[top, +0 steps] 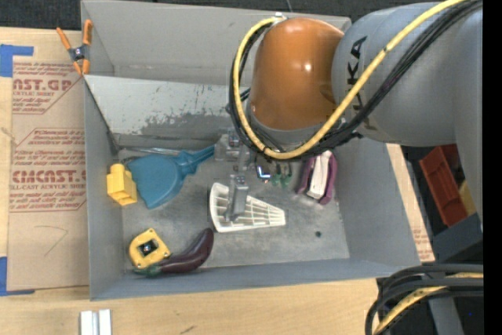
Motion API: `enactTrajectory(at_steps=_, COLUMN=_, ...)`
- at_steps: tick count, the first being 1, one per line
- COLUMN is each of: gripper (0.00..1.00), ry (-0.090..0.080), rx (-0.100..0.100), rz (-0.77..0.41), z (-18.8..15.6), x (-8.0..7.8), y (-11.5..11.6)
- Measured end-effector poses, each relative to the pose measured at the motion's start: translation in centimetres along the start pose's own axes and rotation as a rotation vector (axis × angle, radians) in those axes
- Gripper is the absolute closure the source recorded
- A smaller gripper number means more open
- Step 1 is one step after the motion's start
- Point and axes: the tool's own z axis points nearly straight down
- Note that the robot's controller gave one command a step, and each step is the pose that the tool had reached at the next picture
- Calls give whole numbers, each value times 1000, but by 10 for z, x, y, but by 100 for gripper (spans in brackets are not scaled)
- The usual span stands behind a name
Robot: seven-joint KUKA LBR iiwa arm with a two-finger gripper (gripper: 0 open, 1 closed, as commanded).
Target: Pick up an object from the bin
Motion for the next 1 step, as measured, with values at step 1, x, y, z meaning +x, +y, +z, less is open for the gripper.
enactTrajectory(at_steps=1, gripper=0, ry=0, rx=0, rz=0, z=0, x=0, y=0)
